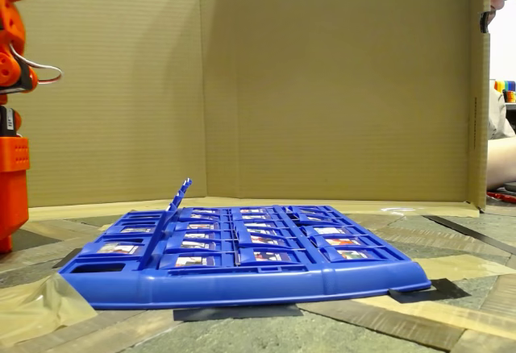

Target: Flip A0.

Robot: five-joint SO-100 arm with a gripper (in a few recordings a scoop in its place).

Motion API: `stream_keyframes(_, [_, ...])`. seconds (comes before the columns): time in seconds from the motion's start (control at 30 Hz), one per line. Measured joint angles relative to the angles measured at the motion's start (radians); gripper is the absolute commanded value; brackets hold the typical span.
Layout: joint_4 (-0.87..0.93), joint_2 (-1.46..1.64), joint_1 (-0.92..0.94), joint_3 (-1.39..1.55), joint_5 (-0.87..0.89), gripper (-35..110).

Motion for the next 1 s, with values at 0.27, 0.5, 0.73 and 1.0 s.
stream_keyframes(0.27, [0.696, -0.003, 0.009, -0.135, -0.123, 0])
stream_keyframes(0.5, [1.448, -0.002, -0.101, -0.459, -0.607, 0])
stream_keyframes(0.73, [1.612, -0.041, -0.219, -0.402, -1.104, 0])
stream_keyframes(1.0, [1.804, -0.327, -0.272, -0.434, -1.597, 0])
